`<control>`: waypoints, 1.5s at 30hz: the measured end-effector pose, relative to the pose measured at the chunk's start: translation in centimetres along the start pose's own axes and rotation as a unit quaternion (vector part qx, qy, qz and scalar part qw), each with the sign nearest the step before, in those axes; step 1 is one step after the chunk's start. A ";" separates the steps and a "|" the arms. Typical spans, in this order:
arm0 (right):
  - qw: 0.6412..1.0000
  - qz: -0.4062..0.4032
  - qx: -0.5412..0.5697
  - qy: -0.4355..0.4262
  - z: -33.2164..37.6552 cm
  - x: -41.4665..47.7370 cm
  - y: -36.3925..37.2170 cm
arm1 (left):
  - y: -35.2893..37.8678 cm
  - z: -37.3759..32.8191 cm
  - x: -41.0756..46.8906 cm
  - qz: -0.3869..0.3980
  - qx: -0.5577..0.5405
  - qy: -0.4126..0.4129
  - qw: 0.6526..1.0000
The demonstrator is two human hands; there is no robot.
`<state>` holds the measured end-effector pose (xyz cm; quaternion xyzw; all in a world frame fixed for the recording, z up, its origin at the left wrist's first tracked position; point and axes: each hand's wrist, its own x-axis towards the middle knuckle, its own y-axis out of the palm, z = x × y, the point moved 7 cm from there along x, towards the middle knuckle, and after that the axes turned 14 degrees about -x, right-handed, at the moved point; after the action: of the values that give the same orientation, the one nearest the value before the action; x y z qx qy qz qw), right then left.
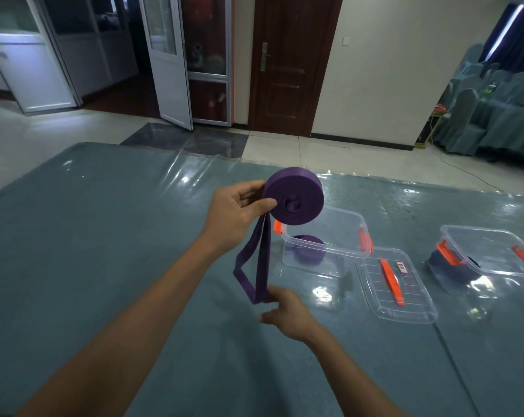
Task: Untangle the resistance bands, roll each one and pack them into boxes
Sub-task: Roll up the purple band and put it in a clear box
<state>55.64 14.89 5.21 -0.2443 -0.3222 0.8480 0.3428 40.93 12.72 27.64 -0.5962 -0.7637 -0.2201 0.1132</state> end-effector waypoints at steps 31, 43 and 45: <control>0.959 -0.197 -0.022 0.205 -11.0 -0.9 -7.5 | -2.6 1.1 0.3 -0.081 0.068 0.015 0.994; 0.989 -0.087 -0.043 0.112 -7.7 -0.2 -5.2 | -2.7 3.0 -0.6 -0.009 0.147 -0.033 0.989; 0.987 -0.131 -0.020 0.088 -5.8 -0.4 -6.7 | -2.4 3.5 -0.9 0.011 0.180 -0.040 0.983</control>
<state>62.38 20.56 6.18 -0.2801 -0.3371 0.7643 0.4730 39.18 13.16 23.71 -0.5829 -0.7879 -0.0538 0.1911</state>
